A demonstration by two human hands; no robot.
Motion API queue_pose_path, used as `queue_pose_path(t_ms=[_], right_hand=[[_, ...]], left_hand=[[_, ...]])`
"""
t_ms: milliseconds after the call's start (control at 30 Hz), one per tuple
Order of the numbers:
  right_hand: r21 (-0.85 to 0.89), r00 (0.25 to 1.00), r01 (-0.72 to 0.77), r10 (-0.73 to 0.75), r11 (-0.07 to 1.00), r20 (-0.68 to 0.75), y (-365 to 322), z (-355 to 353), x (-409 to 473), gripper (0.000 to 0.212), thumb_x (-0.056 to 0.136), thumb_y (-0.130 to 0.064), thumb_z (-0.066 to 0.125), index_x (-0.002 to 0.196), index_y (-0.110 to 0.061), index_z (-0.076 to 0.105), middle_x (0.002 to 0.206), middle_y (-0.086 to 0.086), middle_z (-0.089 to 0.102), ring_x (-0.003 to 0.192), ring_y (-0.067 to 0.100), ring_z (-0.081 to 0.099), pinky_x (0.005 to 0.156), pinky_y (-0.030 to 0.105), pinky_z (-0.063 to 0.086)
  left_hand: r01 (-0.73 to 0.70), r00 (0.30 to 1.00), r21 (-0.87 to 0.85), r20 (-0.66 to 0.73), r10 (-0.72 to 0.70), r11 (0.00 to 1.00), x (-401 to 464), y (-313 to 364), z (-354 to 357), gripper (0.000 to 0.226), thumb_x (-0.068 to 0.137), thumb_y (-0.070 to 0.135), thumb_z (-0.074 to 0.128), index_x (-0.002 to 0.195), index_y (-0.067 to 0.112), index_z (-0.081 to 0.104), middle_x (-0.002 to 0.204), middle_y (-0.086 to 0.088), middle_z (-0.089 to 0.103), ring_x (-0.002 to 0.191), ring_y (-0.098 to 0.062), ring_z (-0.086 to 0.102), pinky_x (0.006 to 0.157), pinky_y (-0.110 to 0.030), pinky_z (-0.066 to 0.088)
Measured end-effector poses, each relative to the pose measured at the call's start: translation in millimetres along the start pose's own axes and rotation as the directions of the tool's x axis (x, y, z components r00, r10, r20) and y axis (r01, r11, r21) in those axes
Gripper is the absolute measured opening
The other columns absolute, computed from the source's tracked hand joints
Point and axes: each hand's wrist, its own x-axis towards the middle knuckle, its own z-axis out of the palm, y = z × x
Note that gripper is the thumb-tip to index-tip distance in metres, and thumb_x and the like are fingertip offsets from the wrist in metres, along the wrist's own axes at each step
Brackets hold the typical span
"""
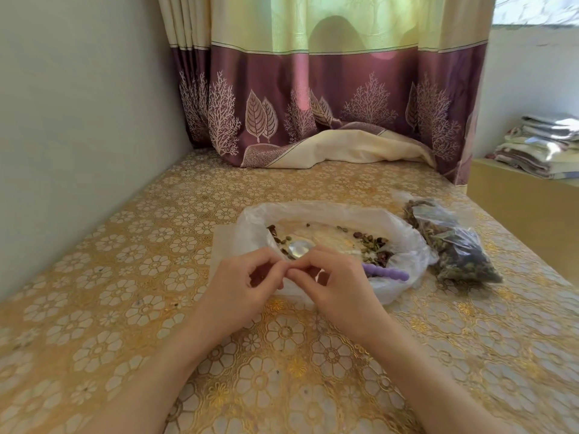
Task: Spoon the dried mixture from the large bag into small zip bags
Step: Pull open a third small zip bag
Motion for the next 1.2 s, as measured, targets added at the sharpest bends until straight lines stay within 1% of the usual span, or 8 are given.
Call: queue_pose_path(t_ms=[133,533,733,833,933,1000,1100,1200], right_hand=[[0.118,0.997,-0.076,0.075,0.99,0.009,-1.2,-3.0,2.2,0.026,0.086,-0.014,0.067,0.069,-0.034,0.066,0.064,-0.019,0.06,0.066,0.001,0.053,0.064,0.012,0.039],[0.483,0.947,-0.268,0.32,0.834,-0.027,1.2,-5.0,7.6,0.022,0.089,-0.009,0.062,0.069,-0.015,0.068,0.054,-0.002,0.06,0.045,0.004,0.045,0.046,0.016,0.036],[-0.085,0.914,-0.153,0.108,0.985,-0.391,10.1,-10.8,9.2,0.017,0.092,-0.011,0.059,0.077,-0.019,0.061,0.066,-0.002,0.066,0.057,0.012,0.059,0.057,0.019,0.047],[-0.053,0.881,-0.139,0.099,0.989,-0.463,12.4,-14.9,11.0,0.017,0.094,-0.007,0.055,0.083,-0.02,0.058,0.07,-0.009,0.065,0.058,0.007,0.06,0.061,0.021,0.05],[0.364,0.864,-0.233,0.363,0.902,-0.347,13.4,-28.5,12.5,0.019,0.095,-0.005,0.053,0.085,-0.02,0.061,0.067,-0.006,0.07,0.049,0.008,0.056,0.053,0.028,0.053],[0.548,0.856,-0.3,0.474,0.781,-0.207,13.6,-34.5,12.8,0.012,0.093,-0.006,0.056,0.087,-0.012,0.065,0.068,-0.003,0.07,0.044,0.01,0.05,0.045,0.022,0.048],[0.616,0.859,-0.367,0.508,0.697,-0.063,15.1,-34.3,14.0,0.007,0.09,-0.007,0.06,0.091,-0.006,0.067,0.074,0.009,0.066,0.046,0.011,0.05,0.045,0.019,0.043],[0.691,0.863,-0.401,0.501,0.601,0.066,13.9,-31.1,13.1,0.011,0.086,-0.005,0.065,0.096,-0.007,0.069,0.075,0.006,0.067,0.053,0.011,0.053,0.048,0.018,0.044]], left_hand=[[-0.003,1.0,0.01,-0.022,0.004,1.0,1.3,2.5,0.8,0.019,0.09,0.019,0.057,0.073,0.025,0.063,0.066,0.001,0.061,0.054,-0.007,0.051,0.05,-0.012,0.037],[0.009,1.0,0.006,-0.01,-0.008,1.0,1.2,3.9,1.3,0.025,0.092,0.011,0.056,0.068,0.02,0.055,0.059,0.005,0.052,0.052,-0.007,0.044,0.05,-0.014,0.032],[-0.064,0.998,0.05,-0.022,0.066,0.997,-1.4,3.3,-1.8,0.026,0.082,0.026,0.057,0.059,0.014,0.059,0.053,0.004,0.055,0.047,-0.006,0.042,0.046,-0.015,0.031],[-0.077,0.996,0.001,-0.047,0.077,0.997,-1.9,6.3,-3.8,0.024,0.08,0.038,0.053,0.066,0.021,0.062,0.058,0.006,0.057,0.052,-0.006,0.046,0.048,-0.019,0.035],[0.023,0.954,0.028,-0.301,-0.013,0.999,2.1,2.0,-9.2,0.027,0.078,0.049,0.055,0.096,0.029,0.058,0.084,0.01,0.057,0.077,-0.004,0.05,0.066,-0.015,0.04],[0.164,0.892,-0.046,-0.419,-0.168,0.985,6.3,-4.1,-18.9,0.056,0.074,0.059,0.063,0.121,0.033,0.046,0.11,0.012,0.052,0.098,0.0,0.048,0.079,-0.018,0.04],[0.272,0.908,-0.383,-0.202,-0.368,0.883,10.1,-9.4,-29.5,0.09,0.064,0.064,0.071,0.138,0.03,0.034,0.124,0.009,0.059,0.11,-0.008,0.058,0.087,-0.03,0.045],[0.244,0.935,-0.589,-0.067,-0.348,0.77,9.8,-11.8,-28.9,0.058,0.067,0.038,0.075,0.121,0.022,0.061,0.103,-0.001,0.073,0.094,-0.017,0.069,0.079,-0.03,0.055]])
